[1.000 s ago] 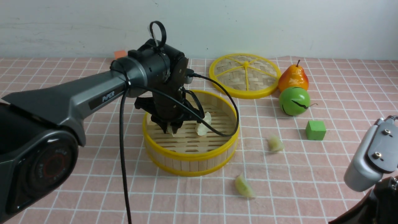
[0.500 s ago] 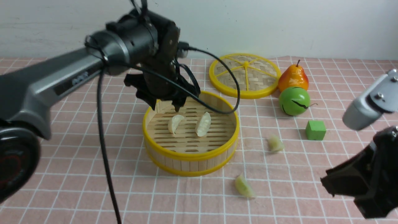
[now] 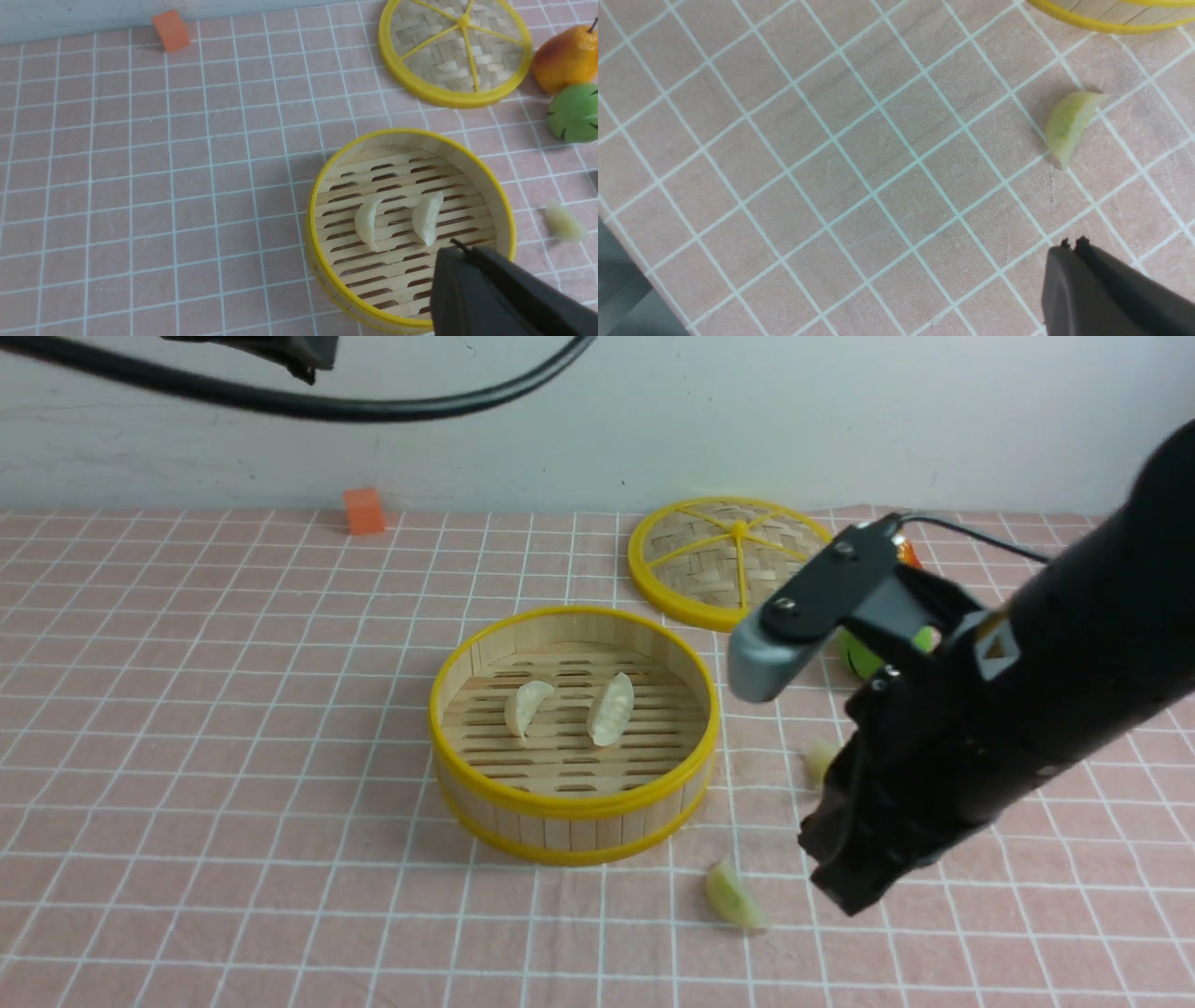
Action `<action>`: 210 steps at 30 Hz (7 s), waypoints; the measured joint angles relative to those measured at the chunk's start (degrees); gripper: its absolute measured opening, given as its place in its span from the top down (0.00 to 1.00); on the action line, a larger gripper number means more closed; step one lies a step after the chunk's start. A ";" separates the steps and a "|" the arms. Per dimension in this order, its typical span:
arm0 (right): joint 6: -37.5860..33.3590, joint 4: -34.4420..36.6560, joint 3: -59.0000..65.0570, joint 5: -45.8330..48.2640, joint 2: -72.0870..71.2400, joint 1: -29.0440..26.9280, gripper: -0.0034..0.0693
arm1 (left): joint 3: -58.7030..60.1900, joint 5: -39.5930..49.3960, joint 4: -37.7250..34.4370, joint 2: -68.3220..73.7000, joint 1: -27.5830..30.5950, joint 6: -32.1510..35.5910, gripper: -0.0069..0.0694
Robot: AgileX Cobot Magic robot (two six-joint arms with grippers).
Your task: Put the dumplings into the steamer on the table with the pink tablecloth.
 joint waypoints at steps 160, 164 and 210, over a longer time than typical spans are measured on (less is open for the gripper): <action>13.36 -6.81 -40.38 -3.44 46.34 -5.00 0.46 | 57.91 -0.91 -10.01 -53.68 0.00 4.70 0.89; 13.42 -6.98 -41.26 -1.76 46.18 -5.00 0.32 | 57.96 -1.15 -10.01 -53.73 0.00 4.70 0.89; 9.46 -4.46 22.48 -24.41 -33.34 -5.00 0.97 | 82.31 -32.36 -10.06 -64.74 0.00 3.45 0.84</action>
